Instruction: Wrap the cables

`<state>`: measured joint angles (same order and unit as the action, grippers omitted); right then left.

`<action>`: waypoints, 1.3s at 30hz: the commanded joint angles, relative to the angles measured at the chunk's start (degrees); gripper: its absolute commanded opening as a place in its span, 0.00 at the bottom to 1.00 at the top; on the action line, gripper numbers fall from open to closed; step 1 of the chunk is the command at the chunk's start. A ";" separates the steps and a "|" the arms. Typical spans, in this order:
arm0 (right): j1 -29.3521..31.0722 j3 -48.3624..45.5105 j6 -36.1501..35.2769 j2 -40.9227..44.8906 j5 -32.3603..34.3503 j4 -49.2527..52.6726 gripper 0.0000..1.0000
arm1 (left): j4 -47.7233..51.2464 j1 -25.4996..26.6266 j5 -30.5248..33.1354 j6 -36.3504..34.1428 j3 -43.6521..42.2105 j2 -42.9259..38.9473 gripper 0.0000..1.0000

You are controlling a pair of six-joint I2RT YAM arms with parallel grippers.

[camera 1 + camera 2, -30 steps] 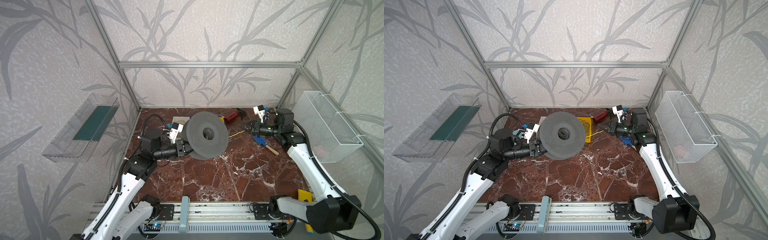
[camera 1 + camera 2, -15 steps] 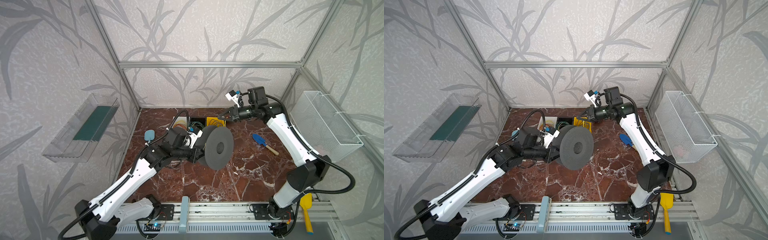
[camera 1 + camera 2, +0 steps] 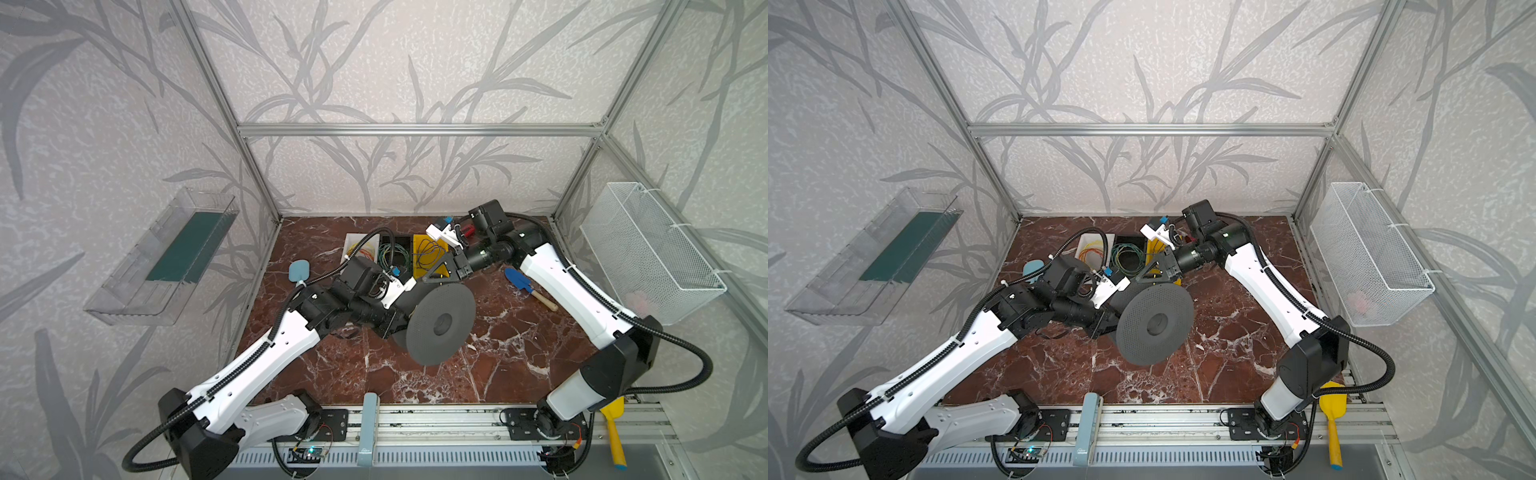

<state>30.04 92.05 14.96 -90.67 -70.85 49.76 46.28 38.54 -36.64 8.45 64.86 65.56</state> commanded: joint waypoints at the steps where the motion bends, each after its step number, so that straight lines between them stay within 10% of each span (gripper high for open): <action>1: 2.77 -4.03 -0.54 5.90 -5.48 -0.72 0.00 | -4.11 -2.72 -8.06 -0.55 -1.43 0.93 0.00; 14: 7.49 -9.69 -11.45 -0.11 -2.30 8.38 0.00 | -12.34 -3.85 -19.23 1.36 0.18 6.26 0.00; 21: 8.78 -14.41 1.95 1.81 -13.16 -11.37 0.00 | -21.71 -8.02 -26.47 7.47 -2.02 4.76 0.00; 26: 12.30 -11.91 -7.33 1.47 -12.78 -1.00 0.00 | -31.62 -10.51 -30.30 15.07 -5.86 4.06 0.00; 35: 11.34 -8.57 -11.69 4.86 -11.32 3.76 0.00 | -17.45 -10.51 -26.55 7.53 -1.14 1.67 0.00; 39: 11.01 -3.44 -16.61 3.75 -4.90 12.81 0.15 | -12.57 -10.58 -23.99 5.61 -1.06 1.01 0.00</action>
<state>36.62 86.87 4.78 -88.36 -77.69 51.46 41.06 31.62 -65.71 8.08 60.03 66.63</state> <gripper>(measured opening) 0.129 0.063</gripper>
